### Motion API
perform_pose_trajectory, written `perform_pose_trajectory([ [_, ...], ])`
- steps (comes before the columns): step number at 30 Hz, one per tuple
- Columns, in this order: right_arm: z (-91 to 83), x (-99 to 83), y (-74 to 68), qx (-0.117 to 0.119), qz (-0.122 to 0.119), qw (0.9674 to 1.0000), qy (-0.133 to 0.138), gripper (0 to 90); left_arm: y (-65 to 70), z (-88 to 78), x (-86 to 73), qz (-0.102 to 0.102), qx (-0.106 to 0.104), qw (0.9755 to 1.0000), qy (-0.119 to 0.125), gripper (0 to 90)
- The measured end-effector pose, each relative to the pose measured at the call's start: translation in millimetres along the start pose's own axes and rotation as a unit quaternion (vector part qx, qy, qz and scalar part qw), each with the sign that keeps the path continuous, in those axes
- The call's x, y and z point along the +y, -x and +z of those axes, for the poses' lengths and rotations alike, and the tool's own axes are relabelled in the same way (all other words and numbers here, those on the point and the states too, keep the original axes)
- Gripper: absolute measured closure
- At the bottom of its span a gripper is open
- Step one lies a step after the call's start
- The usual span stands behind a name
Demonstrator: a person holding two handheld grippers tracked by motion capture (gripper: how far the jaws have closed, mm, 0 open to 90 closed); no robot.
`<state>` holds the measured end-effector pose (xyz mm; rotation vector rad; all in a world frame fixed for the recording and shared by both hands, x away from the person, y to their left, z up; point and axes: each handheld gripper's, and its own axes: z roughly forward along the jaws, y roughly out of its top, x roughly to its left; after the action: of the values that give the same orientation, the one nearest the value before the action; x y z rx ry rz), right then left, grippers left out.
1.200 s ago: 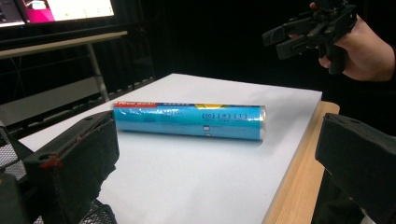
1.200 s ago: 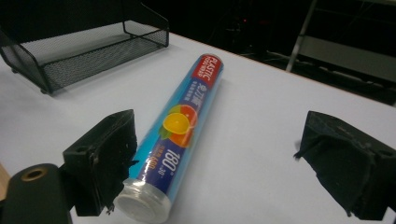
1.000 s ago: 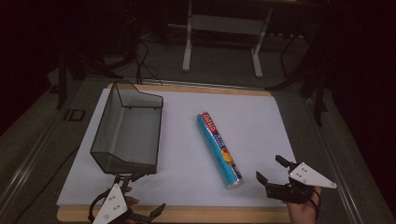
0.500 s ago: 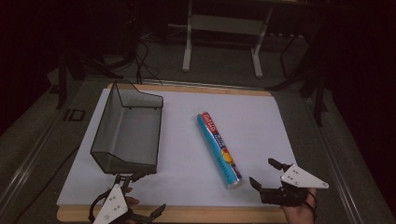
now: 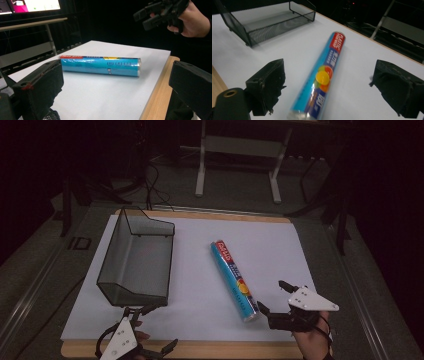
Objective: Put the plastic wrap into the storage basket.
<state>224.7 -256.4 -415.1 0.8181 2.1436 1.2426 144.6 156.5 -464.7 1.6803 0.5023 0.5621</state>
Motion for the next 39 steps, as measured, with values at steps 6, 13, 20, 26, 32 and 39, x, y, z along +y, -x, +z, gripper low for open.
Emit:
perform_pose_trajectory([
  [6, 12.3, 13.3, 5.8, 0.013, 0.023, 0.9996, 0.003, 10.1, 0.0, -0.1, -0.1, -0.001, 0.0, 1.0, 0.0, 0.4],
  [13, 36.8, 25.9, 6.6, 0.01, 0.03, 0.9991, -0.028, 9.6, -0.2, 0.2, -0.2, -0.002, -0.003, 1.0, -0.001, 0.4],
  [20, 60.1, 33.5, 7.3, 0.02, 0.028, 0.9981, -0.051, 9.7, 0.4, 0.4, -0.4, -0.002, -0.004, 1.0, -0.001, 0.4],
  [26, 78.4, 36.7, 14.4, 0.015, 0.042, 0.997, -0.063, 10.0, 0.6, 0.3, -0.3, 0.0, -0.004, 1.0, -0.002, 0.4],
  [32, 97.3, 35.9, 17.7, 0.006, 0.046, 0.9959, -0.078, 12.9, 0.7, 0.7, -0.4, 0.001, -0.005, 1.0, -0.004, 0.4],
  [39, 119.5, 36.2, 19.5, 0.003, 0.07, 0.991, -0.114, 11.3, 0.8, 0.6, -0.5, 0.001, -0.006, 1.0, -0.003, 0.4],
])
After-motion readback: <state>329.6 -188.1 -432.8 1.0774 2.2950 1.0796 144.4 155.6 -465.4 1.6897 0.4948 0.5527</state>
